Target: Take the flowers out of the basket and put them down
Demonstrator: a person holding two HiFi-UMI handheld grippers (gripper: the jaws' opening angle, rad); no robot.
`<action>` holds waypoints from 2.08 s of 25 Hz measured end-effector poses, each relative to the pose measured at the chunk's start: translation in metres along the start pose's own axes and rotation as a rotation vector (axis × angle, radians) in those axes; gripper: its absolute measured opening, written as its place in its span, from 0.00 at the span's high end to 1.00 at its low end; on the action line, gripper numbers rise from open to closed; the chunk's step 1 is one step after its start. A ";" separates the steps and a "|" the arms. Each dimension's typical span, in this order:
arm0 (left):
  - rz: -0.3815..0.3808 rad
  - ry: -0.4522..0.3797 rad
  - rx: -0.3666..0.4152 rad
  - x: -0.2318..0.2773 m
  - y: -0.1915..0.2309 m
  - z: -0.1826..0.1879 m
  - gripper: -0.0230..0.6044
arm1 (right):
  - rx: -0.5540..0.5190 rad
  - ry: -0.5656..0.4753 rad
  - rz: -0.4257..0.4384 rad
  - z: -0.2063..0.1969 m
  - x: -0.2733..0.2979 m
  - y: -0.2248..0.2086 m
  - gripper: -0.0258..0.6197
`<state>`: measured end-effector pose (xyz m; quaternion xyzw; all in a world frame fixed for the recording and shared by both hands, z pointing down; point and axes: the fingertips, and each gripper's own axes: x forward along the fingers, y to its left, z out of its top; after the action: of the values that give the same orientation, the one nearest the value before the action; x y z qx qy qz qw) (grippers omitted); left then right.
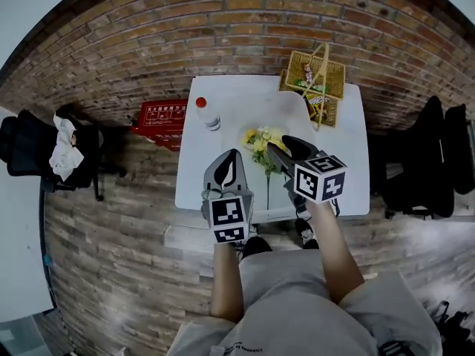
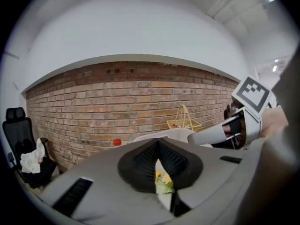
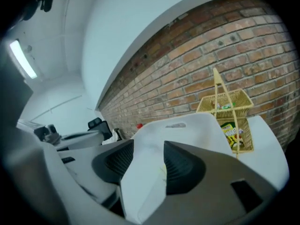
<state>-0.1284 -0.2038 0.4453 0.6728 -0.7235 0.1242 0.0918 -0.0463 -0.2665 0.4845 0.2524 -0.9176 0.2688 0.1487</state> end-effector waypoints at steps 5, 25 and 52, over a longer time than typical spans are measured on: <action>-0.085 -0.004 -0.045 0.025 0.032 -0.009 0.92 | 0.031 0.171 -0.152 -0.040 0.032 -0.017 0.60; -0.215 -0.011 0.007 0.083 0.044 -0.013 0.92 | 0.370 0.815 -0.471 -0.253 0.078 -0.086 0.60; -0.120 0.058 0.006 0.049 0.037 0.005 0.92 | 0.373 0.203 -0.163 -0.087 0.060 0.015 0.87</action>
<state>-0.1689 -0.2498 0.4533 0.7114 -0.6785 0.1399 0.1179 -0.0924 -0.2296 0.5738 0.3205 -0.8088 0.4450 0.2125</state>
